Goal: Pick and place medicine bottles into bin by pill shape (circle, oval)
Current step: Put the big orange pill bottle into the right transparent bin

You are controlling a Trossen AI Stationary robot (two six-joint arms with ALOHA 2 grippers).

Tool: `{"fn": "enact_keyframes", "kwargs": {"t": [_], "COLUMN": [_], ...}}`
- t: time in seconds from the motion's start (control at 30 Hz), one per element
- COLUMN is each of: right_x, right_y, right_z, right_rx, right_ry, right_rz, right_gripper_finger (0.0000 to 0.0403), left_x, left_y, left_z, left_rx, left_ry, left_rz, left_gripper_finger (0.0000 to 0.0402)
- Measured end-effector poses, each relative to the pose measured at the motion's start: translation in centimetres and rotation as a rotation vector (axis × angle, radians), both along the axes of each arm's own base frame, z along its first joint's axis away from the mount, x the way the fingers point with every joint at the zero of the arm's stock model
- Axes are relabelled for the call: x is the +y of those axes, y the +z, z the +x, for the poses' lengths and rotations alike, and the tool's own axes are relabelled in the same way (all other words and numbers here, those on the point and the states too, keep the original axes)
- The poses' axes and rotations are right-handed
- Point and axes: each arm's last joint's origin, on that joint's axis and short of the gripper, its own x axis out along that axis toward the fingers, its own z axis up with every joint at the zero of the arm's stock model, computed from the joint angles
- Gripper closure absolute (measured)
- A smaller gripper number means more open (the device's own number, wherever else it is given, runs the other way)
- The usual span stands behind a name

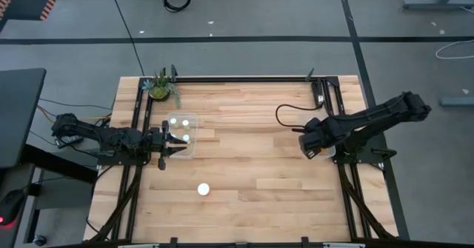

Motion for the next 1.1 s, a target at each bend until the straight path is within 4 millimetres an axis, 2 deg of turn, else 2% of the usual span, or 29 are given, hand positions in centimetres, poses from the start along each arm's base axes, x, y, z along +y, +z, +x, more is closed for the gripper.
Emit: {"fn": "enact_keyframes", "kwargs": {"t": [0.23,0.47,0.8,1.1], "right_x": [-0.3,-0.2,1.4,2.7], "right_y": [-1.6,-1.8,-1.6,-2.3], "right_z": [-1.0,-1.4,-1.9,-2.1], "right_rx": [-0.039,-0.057,-0.124,-0.185], "right_ry": [-0.034,-0.045,-0.062,-0.176], "right_rz": [-0.007,-0.036,-0.102,-0.160], "right_gripper_finger": [0.0177,0.0177,0.0177,0.0177], "left_x": [0.0,0.0,0.0,0.0], "left_y": [0.0,0.0,0.0,0.0], "left_z": [0.0,0.0,0.0,0.0], "left_rx": [0.000,0.000,0.000,0.000], "left_ry": [0.000,0.000,0.000,0.000], "left_rz": [0.000,0.000,0.000,0.000], "left_gripper_finger": [0.0312,0.0308,0.0309,0.0315]}}
